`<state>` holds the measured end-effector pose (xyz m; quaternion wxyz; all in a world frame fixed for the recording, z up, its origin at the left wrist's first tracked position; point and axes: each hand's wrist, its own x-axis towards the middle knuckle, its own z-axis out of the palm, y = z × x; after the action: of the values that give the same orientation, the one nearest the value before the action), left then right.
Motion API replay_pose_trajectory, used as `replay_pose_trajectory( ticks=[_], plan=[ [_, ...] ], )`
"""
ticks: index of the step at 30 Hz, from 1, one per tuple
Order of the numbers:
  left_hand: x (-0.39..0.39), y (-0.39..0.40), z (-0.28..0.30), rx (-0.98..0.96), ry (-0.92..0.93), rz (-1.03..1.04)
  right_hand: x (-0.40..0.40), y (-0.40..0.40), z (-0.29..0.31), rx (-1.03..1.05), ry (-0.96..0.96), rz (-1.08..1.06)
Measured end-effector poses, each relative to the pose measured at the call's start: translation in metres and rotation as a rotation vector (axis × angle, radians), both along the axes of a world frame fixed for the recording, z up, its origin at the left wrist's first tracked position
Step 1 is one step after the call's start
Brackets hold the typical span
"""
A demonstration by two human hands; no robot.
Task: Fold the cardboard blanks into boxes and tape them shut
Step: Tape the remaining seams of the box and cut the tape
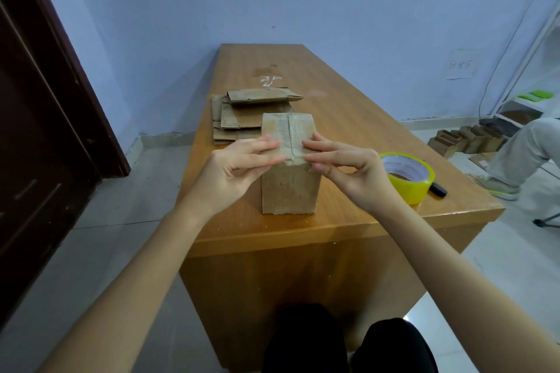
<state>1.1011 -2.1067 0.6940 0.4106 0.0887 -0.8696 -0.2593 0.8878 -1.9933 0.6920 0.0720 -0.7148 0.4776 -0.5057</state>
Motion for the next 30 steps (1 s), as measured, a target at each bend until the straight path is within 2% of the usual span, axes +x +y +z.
replay_pose_trajectory(
  ticks=[4, 6, 8, 11, 16, 22, 24, 27, 30],
  plan=[
    [0.008, -0.002, -0.002, 0.175, -0.082, -0.116, -0.005, 0.009, -0.001, 0.099, -0.031, 0.081],
    [0.008, 0.001, -0.001, 0.197, -0.079, -0.115, -0.005, 0.012, 0.004, 0.151, -0.082, 0.082],
    [0.003, 0.004, -0.001, 0.081, -0.016, -0.019, 0.001, 0.011, 0.011, 0.171, -0.116, 0.008],
    [-0.009, 0.012, -0.009, -0.119, 0.179, 0.145, 0.012, 0.004, 0.015, 0.099, -0.116, -0.126],
    [-0.02, 0.018, -0.028, -0.126, 0.328, 0.199, 0.018, 0.003, -0.011, -0.077, -0.117, -0.162],
    [-0.012, 0.031, -0.028, 0.12, 0.225, 0.152, 0.029, 0.008, -0.015, -0.005, -0.263, -0.145],
    [-0.013, 0.035, -0.019, 0.218, 0.258, 0.193, 0.035, 0.01, -0.008, 0.012, -0.315, -0.184],
    [-0.022, 0.037, -0.005, 0.186, 0.264, 0.362, 0.045, 0.007, 0.0, 0.038, -0.332, -0.281],
    [-0.023, 0.038, -0.006, 0.12, 0.23, 0.434, 0.046, 0.002, -0.003, 0.059, -0.219, -0.329]
  ],
)
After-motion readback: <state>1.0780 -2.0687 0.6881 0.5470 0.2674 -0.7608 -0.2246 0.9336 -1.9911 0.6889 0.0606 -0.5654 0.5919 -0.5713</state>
